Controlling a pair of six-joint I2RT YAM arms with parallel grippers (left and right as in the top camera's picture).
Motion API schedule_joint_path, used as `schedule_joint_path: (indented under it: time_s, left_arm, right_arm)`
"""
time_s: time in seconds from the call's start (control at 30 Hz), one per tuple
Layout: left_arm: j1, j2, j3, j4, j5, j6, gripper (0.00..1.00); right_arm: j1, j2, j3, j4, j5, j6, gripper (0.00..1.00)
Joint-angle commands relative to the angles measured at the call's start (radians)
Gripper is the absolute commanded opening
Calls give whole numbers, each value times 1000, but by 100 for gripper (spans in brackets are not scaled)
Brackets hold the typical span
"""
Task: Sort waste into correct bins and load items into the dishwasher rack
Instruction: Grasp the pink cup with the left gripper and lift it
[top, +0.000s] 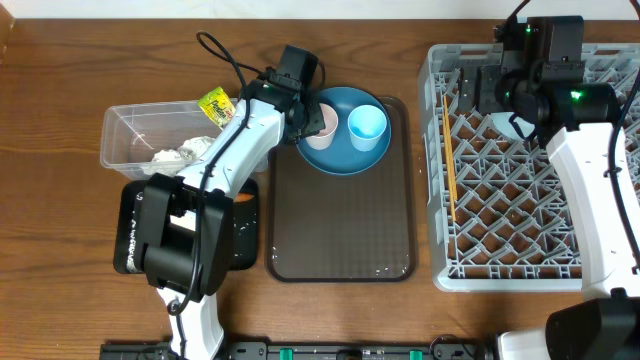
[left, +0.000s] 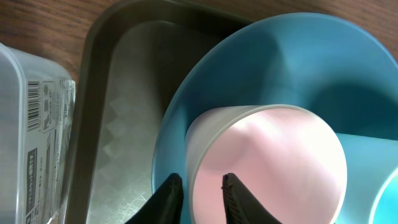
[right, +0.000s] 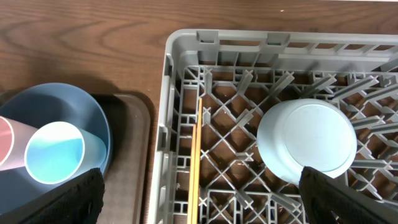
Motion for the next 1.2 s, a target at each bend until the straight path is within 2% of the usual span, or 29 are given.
schedule_joint_path:
  time_s: [0.0, 0.17, 0.2, 0.3, 0.63, 1.1, 1.17]
  left_arm:
    - [4, 5, 3, -5, -19, 7, 22]
    - [5, 5, 3, -5, -26, 7, 19]
    - [5, 5, 3, -5, -35, 6, 13]
    - [5, 5, 3, -12, -54, 7, 10]
    - [33, -28, 5, -16, -76, 7, 6]
    - [115, -317, 5, -56, -72, 7, 6]
    - [115, -369, 5, -87, -26, 7, 6]
  right_arm:
    - [4, 3, 0, -1, -4, -2, 99]
    - [4, 3, 0, -2, -4, -2, 99]
    - [4, 3, 0, -2, -4, -2, 99]
    - [4, 3, 0, -1, -4, -2, 99]
    - [4, 3, 0, -1, -4, -2, 99]
    - [4, 3, 0, -1, -4, -2, 99]
    - [4, 3, 0, -1, -4, -2, 99]
